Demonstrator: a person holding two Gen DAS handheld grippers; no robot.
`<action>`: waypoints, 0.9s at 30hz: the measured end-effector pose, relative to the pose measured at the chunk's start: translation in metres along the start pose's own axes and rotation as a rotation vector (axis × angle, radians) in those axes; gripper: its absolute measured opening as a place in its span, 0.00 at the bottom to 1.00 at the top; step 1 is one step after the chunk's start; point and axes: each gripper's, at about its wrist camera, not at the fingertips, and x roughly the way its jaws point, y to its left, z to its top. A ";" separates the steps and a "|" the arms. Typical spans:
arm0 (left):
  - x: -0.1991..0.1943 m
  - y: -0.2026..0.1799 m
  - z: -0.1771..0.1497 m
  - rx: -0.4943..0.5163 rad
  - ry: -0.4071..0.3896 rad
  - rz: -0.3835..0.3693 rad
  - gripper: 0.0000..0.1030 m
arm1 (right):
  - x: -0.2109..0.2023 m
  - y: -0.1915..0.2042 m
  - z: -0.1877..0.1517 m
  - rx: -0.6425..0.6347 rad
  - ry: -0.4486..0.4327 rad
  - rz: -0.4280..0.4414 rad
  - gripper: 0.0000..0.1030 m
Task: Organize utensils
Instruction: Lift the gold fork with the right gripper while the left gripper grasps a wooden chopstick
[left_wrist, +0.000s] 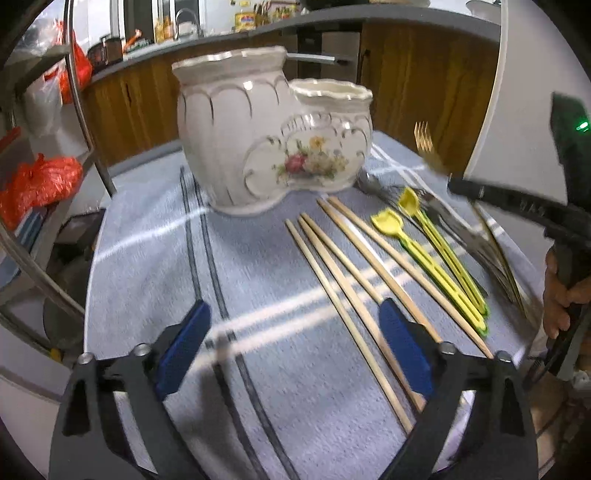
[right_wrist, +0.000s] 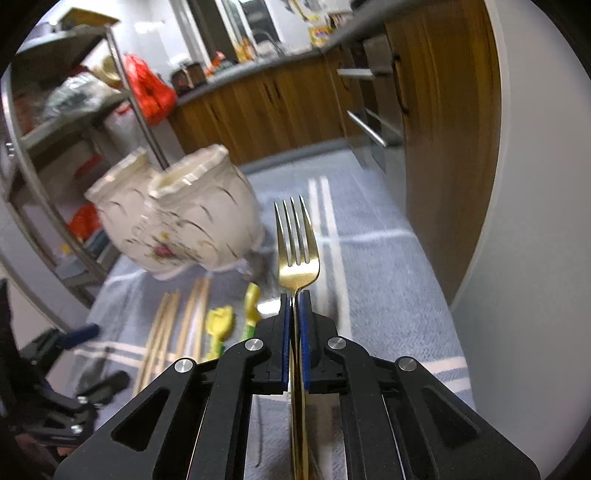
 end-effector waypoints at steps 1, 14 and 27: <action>0.000 -0.001 -0.002 -0.006 0.012 -0.003 0.77 | -0.008 0.002 0.000 -0.016 -0.035 0.009 0.06; 0.008 -0.020 0.004 -0.022 0.073 0.058 0.47 | -0.055 0.022 0.005 -0.162 -0.268 0.051 0.06; 0.007 -0.017 0.004 0.007 0.055 0.039 0.18 | -0.073 0.019 0.003 -0.148 -0.314 0.107 0.06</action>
